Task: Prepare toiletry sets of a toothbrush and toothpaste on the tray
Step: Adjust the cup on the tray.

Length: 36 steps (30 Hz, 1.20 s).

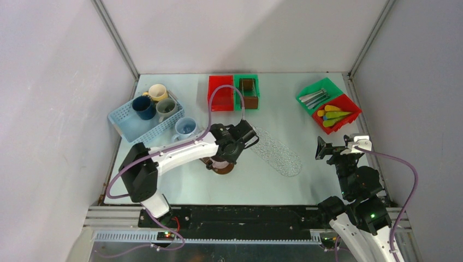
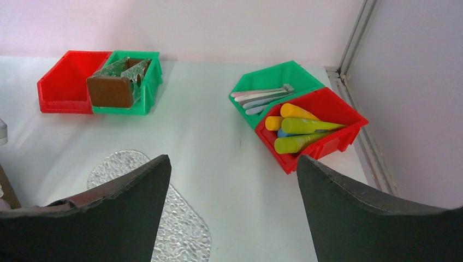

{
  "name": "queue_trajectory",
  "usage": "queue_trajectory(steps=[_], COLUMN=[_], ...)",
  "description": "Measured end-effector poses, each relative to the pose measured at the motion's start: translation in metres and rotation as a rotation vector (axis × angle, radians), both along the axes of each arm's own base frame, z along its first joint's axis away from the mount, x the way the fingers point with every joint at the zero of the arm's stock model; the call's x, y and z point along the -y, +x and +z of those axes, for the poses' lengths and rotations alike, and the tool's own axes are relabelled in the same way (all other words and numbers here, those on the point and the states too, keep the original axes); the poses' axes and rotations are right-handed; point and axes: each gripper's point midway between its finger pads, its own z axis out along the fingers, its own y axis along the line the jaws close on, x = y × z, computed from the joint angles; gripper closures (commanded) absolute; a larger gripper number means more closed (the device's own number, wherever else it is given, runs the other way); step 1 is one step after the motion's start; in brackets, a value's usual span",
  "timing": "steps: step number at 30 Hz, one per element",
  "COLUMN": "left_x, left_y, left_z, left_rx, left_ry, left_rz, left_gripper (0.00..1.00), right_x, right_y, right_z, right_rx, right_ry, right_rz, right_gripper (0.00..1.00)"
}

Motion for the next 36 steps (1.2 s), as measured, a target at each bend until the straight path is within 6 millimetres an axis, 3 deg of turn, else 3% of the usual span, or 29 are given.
queue_trajectory(steps=[14,30,36], left_x=[0.004,0.01,0.01], left_y=[0.005,-0.004,-0.006], left_z=[0.0,0.002,0.001], left_rx=[0.008,-0.026,-0.025], left_ry=[0.006,-0.058,-0.069], left_rz=[-0.015,0.008,0.007], left_gripper=[1.0,1.0,0.93], right_x=[0.0,0.0,0.0], right_y=[0.0,0.0,0.0], right_z=[0.0,0.0,0.0], right_rx=[0.0,0.0,0.0], right_ry=[0.0,0.0,0.0], right_rz=[0.0,0.0,0.0], right_gripper=[0.12,0.12,0.12])
